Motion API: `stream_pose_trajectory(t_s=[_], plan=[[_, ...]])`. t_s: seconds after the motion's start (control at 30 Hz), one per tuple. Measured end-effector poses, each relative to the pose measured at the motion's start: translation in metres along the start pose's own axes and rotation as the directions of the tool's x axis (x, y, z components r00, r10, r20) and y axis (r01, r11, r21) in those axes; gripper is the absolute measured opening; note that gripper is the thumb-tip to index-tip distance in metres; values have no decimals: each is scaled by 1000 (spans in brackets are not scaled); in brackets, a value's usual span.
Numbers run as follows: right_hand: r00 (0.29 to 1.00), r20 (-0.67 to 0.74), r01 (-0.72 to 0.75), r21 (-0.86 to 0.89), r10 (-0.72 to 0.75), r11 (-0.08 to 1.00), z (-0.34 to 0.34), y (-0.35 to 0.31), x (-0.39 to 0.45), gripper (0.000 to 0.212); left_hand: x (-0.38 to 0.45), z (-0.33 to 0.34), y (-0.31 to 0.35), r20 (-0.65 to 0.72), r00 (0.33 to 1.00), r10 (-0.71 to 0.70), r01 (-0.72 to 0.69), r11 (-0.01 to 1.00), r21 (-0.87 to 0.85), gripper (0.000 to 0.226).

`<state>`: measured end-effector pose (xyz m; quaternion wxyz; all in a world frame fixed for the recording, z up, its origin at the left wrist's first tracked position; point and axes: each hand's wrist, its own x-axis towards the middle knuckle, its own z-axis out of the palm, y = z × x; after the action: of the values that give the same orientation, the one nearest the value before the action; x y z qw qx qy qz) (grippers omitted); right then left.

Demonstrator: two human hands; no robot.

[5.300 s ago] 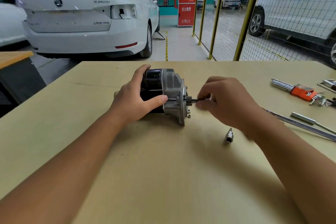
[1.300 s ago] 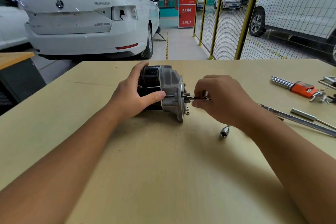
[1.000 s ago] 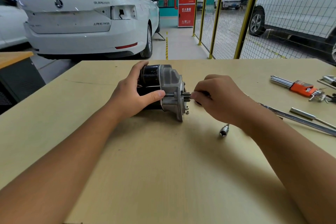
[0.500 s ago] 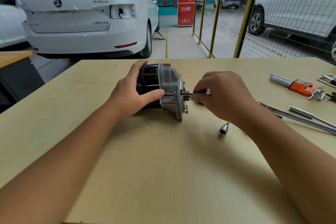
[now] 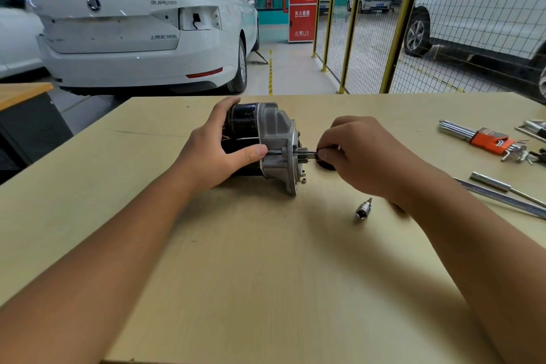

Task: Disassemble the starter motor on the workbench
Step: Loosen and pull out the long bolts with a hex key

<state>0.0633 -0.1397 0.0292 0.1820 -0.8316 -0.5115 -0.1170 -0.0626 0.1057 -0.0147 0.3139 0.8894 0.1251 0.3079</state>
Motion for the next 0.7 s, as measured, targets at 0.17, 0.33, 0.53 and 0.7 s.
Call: stream_pose_trajectory(t_s=[0.17, 0.33, 0.53, 0.7], plan=[[999, -43, -29, -77, 26, 997, 3, 1, 0, 5, 0, 0, 0, 2, 1000, 1, -1, 1000, 3, 95], [999, -42, -36, -40, 34, 999, 4, 1, 0, 6, 1, 1, -1, -5, 1000, -1, 1, 1000, -2, 94], [1000, -26, 4, 112, -2, 994, 2, 0, 0, 12, 1, 1, 0, -7, 1000, 1, -1, 1000, 2, 93], [1000, -18, -3, 67, 4, 998, 3, -2, 1, 15, 1, 1, 0, -1, 1000, -1, 1, 1000, -2, 94]])
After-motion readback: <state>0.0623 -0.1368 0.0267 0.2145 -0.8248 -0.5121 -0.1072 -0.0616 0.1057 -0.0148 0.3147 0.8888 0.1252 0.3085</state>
